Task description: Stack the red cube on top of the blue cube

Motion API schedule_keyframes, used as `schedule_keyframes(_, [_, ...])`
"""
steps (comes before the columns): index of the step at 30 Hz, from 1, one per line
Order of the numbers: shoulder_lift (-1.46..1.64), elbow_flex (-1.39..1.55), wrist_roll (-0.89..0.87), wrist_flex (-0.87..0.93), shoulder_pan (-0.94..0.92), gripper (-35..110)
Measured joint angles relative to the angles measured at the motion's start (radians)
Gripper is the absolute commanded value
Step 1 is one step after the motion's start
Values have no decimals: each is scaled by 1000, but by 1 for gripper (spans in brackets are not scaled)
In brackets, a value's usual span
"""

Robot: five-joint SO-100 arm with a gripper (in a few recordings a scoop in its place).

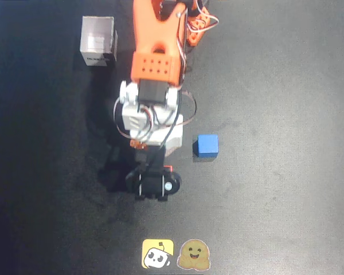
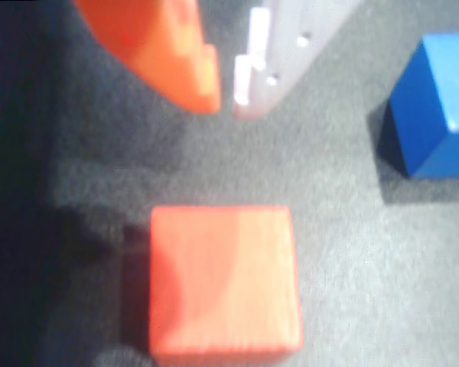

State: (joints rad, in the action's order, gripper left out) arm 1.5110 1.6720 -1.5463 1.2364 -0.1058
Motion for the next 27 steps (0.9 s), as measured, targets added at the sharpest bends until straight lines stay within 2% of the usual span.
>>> schedule_keyframes(13, [-144,-189,-55,23,23,0])
schedule_keyframes(18, [-179,-233,-58,28,40,17])
schedule_keyframes(27, [-230,-287,-58,28,74,22])
